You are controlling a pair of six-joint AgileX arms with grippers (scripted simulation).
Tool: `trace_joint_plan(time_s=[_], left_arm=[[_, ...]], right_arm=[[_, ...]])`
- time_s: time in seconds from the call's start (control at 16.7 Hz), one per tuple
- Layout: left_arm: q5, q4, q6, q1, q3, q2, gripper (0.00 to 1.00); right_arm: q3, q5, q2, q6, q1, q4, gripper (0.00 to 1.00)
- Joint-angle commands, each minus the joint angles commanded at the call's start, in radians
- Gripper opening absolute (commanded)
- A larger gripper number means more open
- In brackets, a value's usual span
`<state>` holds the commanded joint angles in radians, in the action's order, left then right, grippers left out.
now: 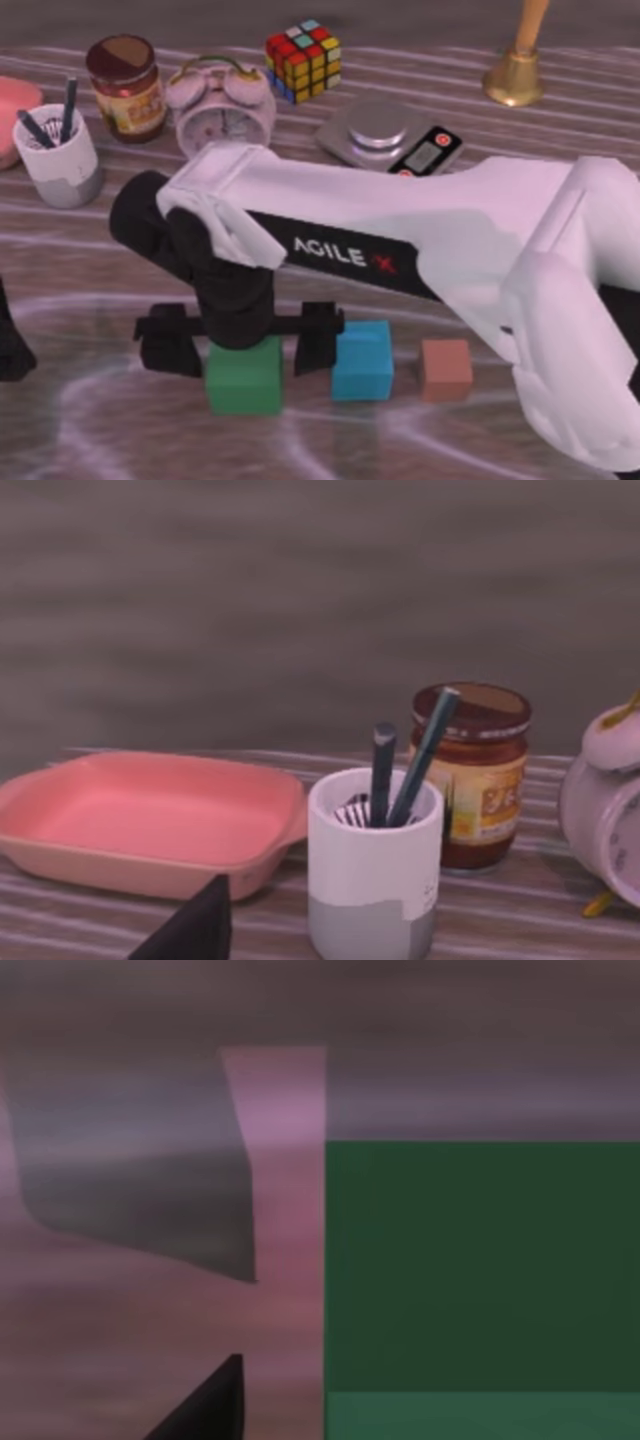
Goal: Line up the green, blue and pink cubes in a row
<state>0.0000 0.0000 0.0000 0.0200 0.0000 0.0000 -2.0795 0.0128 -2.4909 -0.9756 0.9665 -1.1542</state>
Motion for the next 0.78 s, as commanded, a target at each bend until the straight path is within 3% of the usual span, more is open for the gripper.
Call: trace_joint_plan(time_s=[0.3, 0.78], left_arm=[[0.0, 0.0, 0.0, 0.0, 0.0, 0.0, 1.0], [0.0, 0.0, 0.0, 0.0, 0.0, 0.0, 1.0]], right_arm=[[-0.018, 0.0, -0.001, -0.001, 0.0, -0.017, 1.0], [-0.242, 0.0, 0.019, 0.0, 0.008, -0.261, 1.0]])
